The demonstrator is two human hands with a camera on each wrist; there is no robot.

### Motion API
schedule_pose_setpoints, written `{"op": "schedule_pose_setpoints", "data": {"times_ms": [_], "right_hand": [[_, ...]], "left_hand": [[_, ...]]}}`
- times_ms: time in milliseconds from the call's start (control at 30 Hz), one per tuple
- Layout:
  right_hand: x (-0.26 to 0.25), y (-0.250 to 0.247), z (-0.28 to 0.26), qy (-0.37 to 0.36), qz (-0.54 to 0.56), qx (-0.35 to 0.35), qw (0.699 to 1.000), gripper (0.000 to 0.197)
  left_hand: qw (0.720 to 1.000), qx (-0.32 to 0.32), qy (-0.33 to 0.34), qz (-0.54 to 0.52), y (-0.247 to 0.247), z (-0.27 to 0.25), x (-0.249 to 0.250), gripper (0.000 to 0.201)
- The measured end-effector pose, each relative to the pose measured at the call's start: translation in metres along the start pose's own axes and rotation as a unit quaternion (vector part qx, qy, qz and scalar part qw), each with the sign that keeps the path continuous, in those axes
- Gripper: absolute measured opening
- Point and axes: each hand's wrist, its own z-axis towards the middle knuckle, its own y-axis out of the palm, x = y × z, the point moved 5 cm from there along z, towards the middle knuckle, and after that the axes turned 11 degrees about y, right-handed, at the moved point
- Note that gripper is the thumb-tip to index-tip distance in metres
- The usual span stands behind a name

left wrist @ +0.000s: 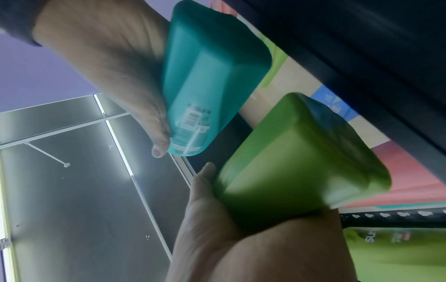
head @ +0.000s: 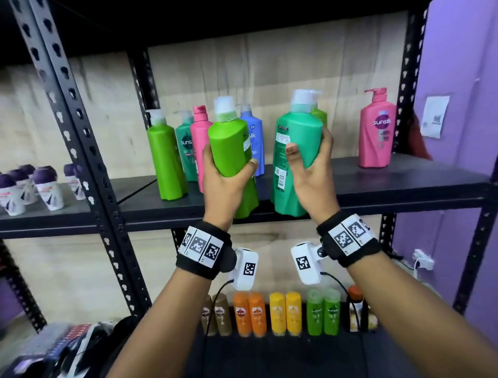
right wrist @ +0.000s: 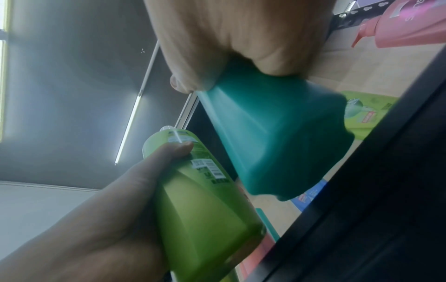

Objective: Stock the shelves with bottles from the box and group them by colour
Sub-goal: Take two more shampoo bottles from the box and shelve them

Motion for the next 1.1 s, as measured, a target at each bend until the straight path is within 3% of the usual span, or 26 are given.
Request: {"op": "schedule_pose_setpoints", "data": {"times_ms": [500, 733, 967, 1100], "right_hand": [[0.007, 0.021, 0.025, 0.003, -0.069, -0.006, 0.998, 0.078], [0.018, 0.033, 0.036, 0.049, -0.079, -0.009, 0.996, 0.057], [0.031, 0.051, 0.052, 0.064, -0.134, -0.038, 0.988, 0.062], [0.035, 0.065, 0.065, 0.089, -0.154, -0.034, 0.983, 0.066]], "left_hand": [[0.999, -0.002, -0.033, 0.028, 0.005, 0.021, -0.031, 0.076], [0.998, -0.049, -0.041, 0.015, 0.010, 0.034, -0.046, 0.068], [0.995, -0.062, -0.072, 0.001, 0.019, 0.049, -0.069, 0.066], [0.994, -0.068, -0.090, 0.009, 0.026, 0.059, -0.087, 0.075]]}}
